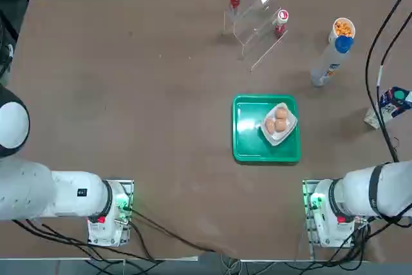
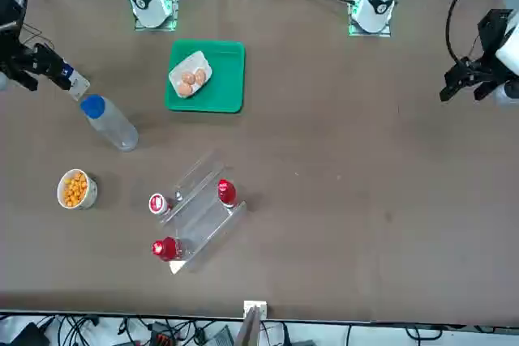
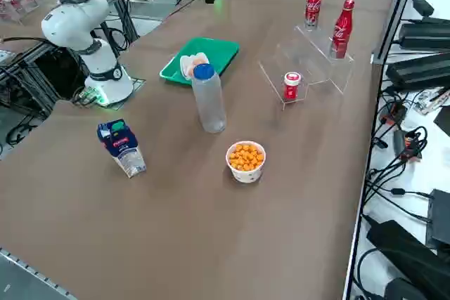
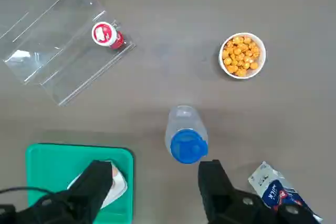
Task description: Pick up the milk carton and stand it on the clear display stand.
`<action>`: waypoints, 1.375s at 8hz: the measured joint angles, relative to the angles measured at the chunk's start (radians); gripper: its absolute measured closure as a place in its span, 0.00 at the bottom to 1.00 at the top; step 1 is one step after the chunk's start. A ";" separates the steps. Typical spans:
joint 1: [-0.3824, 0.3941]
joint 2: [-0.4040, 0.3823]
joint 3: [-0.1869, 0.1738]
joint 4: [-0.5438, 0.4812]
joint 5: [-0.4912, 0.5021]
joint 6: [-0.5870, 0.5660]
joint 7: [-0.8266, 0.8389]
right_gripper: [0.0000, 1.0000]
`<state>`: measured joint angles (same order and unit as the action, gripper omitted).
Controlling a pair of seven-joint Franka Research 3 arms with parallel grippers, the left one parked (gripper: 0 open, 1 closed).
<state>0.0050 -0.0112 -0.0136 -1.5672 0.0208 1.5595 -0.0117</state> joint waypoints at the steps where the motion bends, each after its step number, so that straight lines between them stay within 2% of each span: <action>1: 0.000 0.000 0.000 0.000 -0.001 -0.004 -0.001 0.00; 5: -0.014 0.001 -0.021 0.000 -0.009 -0.018 -0.004 0.00; 9: -0.073 0.022 -0.036 -0.019 -0.050 -0.044 -0.019 0.00; 11: -0.149 0.025 -0.040 -0.055 -0.058 -0.044 -0.188 0.00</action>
<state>-0.1442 0.0141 -0.0536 -1.6219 -0.0375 1.5158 -0.1996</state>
